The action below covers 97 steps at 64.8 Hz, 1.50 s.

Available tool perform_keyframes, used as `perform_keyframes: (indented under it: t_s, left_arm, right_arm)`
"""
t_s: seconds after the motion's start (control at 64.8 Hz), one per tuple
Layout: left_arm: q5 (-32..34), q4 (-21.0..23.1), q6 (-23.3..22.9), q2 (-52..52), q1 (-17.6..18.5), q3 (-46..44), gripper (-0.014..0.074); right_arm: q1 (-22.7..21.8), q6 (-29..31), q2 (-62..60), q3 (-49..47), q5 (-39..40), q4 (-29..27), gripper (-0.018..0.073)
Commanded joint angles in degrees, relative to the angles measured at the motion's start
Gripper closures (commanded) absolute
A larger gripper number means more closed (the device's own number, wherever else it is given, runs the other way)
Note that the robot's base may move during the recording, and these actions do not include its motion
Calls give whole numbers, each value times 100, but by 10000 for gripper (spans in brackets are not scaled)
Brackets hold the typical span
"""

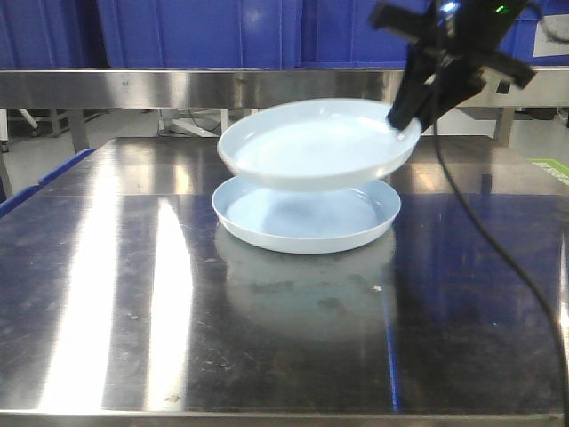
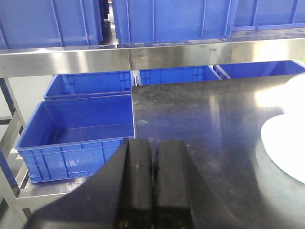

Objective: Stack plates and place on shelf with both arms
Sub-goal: 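Lift the plate and carry it over the first plate, then lower the held plate onto the first plate to stack them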

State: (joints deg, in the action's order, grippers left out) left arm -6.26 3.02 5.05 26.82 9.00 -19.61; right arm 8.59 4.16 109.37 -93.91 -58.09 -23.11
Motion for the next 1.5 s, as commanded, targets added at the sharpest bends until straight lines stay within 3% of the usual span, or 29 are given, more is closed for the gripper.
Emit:
perform_keyframes:
  t_s: [0.0,0.308,0.463,0.555,0.833,1.48]
  left_arm:
    - [451,-3,-39,9,-15,-169,514]
    - [451,-3,-39,9,-15,-169,514]
    - [451,-3,-39,9,-15,-169,514]
    - [451,-3,-39,9,-15,-169,514]
    - [451,-3,-39,9,-15,-169,514]
    - [451,-3,-39,9,-15,-169,514]
  right_arm:
    - [112,-14,-168,-198,253,-116,501]
    - [149,-59,14,-198,334,197,467]
    - [161,-103,14,-198,401,270,265]
    - [161,-103,14,-120,497,277,205]
    - [259,-103,14,623,896,281,206]
    - [391,-118,22,706,1236,276,206]
